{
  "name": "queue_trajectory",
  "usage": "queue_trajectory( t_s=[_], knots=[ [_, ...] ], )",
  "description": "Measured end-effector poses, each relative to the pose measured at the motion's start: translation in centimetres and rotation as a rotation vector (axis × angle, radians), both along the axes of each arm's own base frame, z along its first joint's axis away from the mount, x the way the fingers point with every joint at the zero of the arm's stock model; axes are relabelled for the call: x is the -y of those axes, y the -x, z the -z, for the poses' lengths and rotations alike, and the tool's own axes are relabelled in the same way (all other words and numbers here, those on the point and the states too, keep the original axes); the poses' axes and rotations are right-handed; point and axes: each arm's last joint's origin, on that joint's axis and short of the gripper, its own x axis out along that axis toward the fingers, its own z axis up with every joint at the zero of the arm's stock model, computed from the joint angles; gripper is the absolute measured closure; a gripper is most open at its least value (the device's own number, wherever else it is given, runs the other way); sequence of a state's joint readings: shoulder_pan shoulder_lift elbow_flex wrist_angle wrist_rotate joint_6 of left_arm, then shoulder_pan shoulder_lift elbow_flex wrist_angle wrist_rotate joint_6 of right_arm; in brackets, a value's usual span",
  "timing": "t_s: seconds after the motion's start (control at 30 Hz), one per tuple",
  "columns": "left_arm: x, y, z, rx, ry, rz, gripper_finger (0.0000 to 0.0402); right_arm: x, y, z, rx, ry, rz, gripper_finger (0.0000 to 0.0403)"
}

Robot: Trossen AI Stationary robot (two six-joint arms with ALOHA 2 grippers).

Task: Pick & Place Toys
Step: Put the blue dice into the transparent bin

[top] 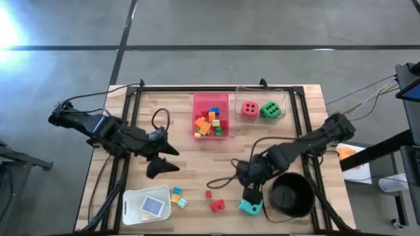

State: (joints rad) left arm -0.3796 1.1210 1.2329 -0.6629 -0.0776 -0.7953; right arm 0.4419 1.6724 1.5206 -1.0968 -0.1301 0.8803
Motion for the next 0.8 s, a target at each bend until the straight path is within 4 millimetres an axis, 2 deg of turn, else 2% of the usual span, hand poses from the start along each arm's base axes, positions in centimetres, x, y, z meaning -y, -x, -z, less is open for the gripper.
queue_trajectory(
  t_s=[0.37, 0.5, 0.63, 0.8],
  knots=[
    [0.1, 0.0, 0.6, -0.016, -0.039, 0.019, 0.0014, -3.2, -1.4, 1.0, -0.011, 0.029, 0.042, 0.0021],
    [0.1, 0.0, 0.7, -0.015, -0.047, 0.025, 0.0014, -3.5, -1.4, 1.0, -0.013, 0.028, 0.031, 0.0021],
    [0.2, 0.0, 1.1, -0.027, -0.052, 0.025, 0.0014, -3.0, -0.9, 1.3, -0.121, 0.027, 0.187, 0.0021],
    [0.2, -0.2, 1.7, -0.037, -0.05, 0.022, 0.0014, -3.1, -0.5, 1.3, -0.169, 0.012, 0.199, 0.0021]
  ],
)
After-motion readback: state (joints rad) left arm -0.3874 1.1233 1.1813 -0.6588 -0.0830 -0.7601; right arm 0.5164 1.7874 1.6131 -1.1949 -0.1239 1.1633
